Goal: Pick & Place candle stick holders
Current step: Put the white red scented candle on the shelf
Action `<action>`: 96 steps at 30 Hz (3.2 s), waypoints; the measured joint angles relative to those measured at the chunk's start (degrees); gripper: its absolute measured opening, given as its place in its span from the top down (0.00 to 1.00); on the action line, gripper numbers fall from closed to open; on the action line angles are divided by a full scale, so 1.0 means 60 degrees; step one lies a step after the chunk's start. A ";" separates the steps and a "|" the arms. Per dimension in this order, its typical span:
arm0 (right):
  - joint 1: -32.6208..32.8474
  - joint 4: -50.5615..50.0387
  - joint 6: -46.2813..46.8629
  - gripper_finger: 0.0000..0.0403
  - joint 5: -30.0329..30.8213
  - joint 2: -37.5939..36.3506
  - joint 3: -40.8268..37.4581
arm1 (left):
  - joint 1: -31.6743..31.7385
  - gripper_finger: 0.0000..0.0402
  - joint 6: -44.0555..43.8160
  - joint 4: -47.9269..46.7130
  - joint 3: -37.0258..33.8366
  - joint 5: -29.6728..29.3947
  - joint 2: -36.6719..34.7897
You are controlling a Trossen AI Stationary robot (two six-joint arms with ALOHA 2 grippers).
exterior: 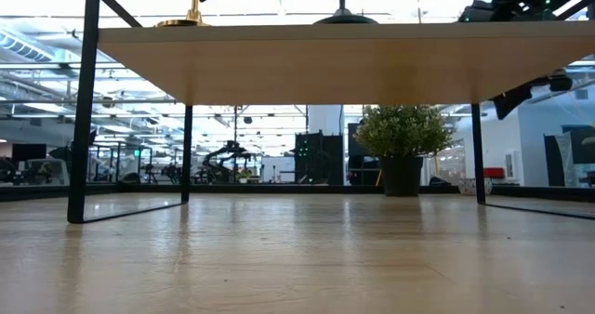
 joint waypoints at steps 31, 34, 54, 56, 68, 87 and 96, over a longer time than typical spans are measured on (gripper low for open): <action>0.2466 0.3843 -0.2201 1.00 -0.6316 -0.0656 -0.0007 | 0.0011 0.97 0.0376 0.0209 0.0000 0.0000 0.0000; 0.2698 0.5942 -0.2367 1.00 -0.7632 -0.0417 -0.0007 | 0.0027 0.99 0.0437 0.0271 0.0000 0.0011 0.0000; 0.1453 1.0890 -0.1897 1.00 -1.0493 0.2833 0.2190 | -0.0231 0.94 -0.0416 -0.0357 0.0000 0.0006 0.0000; 0.1271 0.9851 -0.2655 1.00 -1.0306 0.3184 0.3066 | -0.0290 0.93 -0.0434 -0.0354 0.0000 -0.0009 0.0000; -0.0645 0.5971 -0.5440 1.00 -0.4604 0.4076 0.6007 | -0.0466 0.96 -0.0676 -0.0340 0.0000 -0.0022 0.0000; -0.3075 0.0115 -0.4425 1.00 -0.4763 0.6469 0.7537 | -0.0466 0.94 -0.0780 -0.0328 0.0000 -0.0277 0.0000; -0.2985 -0.3131 -0.4442 1.00 -0.4621 0.7902 0.8462 | -0.0466 0.99 -0.0614 -0.0328 0.0000 -0.0277 0.0000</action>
